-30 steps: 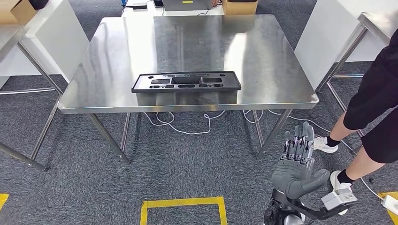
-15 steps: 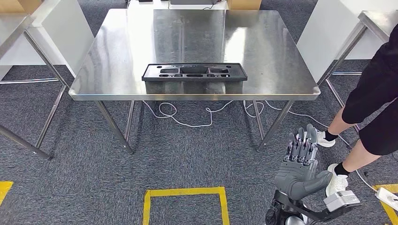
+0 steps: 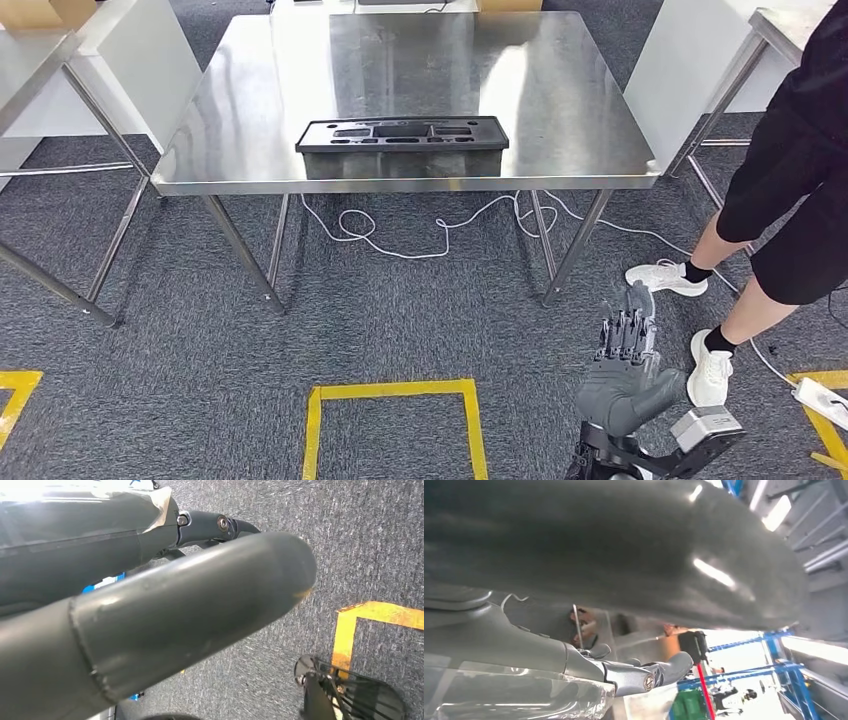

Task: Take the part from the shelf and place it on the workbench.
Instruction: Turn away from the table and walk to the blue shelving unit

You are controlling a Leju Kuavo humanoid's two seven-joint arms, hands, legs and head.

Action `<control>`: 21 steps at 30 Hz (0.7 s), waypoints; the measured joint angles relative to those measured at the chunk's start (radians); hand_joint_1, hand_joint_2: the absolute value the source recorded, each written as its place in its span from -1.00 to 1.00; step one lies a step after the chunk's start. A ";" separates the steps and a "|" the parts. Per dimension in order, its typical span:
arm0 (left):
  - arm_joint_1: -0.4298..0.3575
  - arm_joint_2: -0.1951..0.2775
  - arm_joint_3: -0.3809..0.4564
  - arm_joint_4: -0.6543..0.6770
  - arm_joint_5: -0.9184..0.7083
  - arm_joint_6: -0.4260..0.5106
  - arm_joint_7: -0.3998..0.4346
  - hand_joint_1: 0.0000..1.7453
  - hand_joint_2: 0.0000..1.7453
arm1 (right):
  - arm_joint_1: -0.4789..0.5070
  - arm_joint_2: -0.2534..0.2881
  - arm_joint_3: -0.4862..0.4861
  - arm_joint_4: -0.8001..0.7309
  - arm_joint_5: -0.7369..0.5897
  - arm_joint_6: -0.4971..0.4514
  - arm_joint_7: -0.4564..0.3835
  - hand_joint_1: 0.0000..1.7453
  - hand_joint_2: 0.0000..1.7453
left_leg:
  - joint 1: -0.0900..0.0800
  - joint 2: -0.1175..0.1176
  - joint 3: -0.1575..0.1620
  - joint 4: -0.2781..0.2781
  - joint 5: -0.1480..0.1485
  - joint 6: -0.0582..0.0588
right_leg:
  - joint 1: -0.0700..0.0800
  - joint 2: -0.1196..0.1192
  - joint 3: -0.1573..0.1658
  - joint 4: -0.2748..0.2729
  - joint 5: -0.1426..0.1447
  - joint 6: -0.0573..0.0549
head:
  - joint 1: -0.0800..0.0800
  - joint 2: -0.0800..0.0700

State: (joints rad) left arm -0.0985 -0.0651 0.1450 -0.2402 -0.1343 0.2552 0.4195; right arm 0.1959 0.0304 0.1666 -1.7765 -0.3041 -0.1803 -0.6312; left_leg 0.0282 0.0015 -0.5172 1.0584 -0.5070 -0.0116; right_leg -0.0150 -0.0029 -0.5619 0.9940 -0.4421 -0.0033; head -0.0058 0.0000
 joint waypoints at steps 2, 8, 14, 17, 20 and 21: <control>0.002 0.001 0.000 0.000 0.004 0.001 0.000 -1.00 -1.00 | 0.006 -0.012 0.011 0.009 0.006 0.002 0.002 -1.00 -1.00 | -0.007 -0.001 0.024 -0.052 -0.010 0.012 | 0.002 0.000 -0.010 0.005 0.009 0.014 | 0.000 0.000; 0.015 0.005 0.003 0.001 0.018 0.004 0.000 -1.00 -1.00 | 0.027 -0.072 0.061 0.050 0.100 -0.043 0.048 -1.00 -1.00 | -0.010 0.012 -0.026 -0.070 0.040 0.062 | 0.002 0.001 -0.076 0.139 -0.090 0.022 | 0.005 0.000; 0.028 0.006 0.004 0.003 0.017 -0.001 0.000 -1.00 -1.00 | 0.019 -0.134 0.150 0.177 0.148 -0.083 0.131 -1.00 -1.00 | -0.012 0.016 -0.085 -0.067 0.092 0.051 | -0.006 0.001 0.028 0.138 -0.108 0.056 | 0.011 0.000; 0.028 0.008 0.004 0.004 0.014 -0.001 0.000 -1.00 -1.00 | -0.004 -0.146 0.204 0.276 0.132 -0.089 0.147 -1.00 -1.00 | -0.017 0.015 -0.093 -0.065 0.116 0.033 | 0.002 0.008 0.128 -0.029 -0.097 0.044 | 0.011 0.000; 0.030 0.010 0.004 0.004 0.013 -0.001 0.000 -1.00 -1.00 | -0.016 -0.151 0.239 0.341 0.124 -0.090 0.148 -1.00 -1.00 | -0.014 0.011 -0.103 -0.059 0.122 0.018 | -0.001 0.008 0.109 -0.031 -0.085 0.021 | 0.010 0.000; 0.032 0.011 0.004 0.005 0.013 -0.001 0.000 -1.00 -1.00 | -0.020 -0.152 0.248 0.357 0.123 -0.090 0.150 -1.00 -1.00 | -0.012 0.010 -0.112 -0.041 0.099 0.014 | -0.005 0.006 0.101 -0.031 -0.078 0.009 | 0.008 0.000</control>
State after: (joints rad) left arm -0.0668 -0.0540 0.1486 -0.2354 -0.1213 0.2541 0.4196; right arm 0.1755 -0.1218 0.4143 -1.4193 -0.1813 -0.2701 -0.4813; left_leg 0.0167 0.0112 -0.6289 1.0169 -0.4084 0.0026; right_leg -0.0197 0.0035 -0.4605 0.9631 -0.5200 0.0053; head 0.0023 0.0000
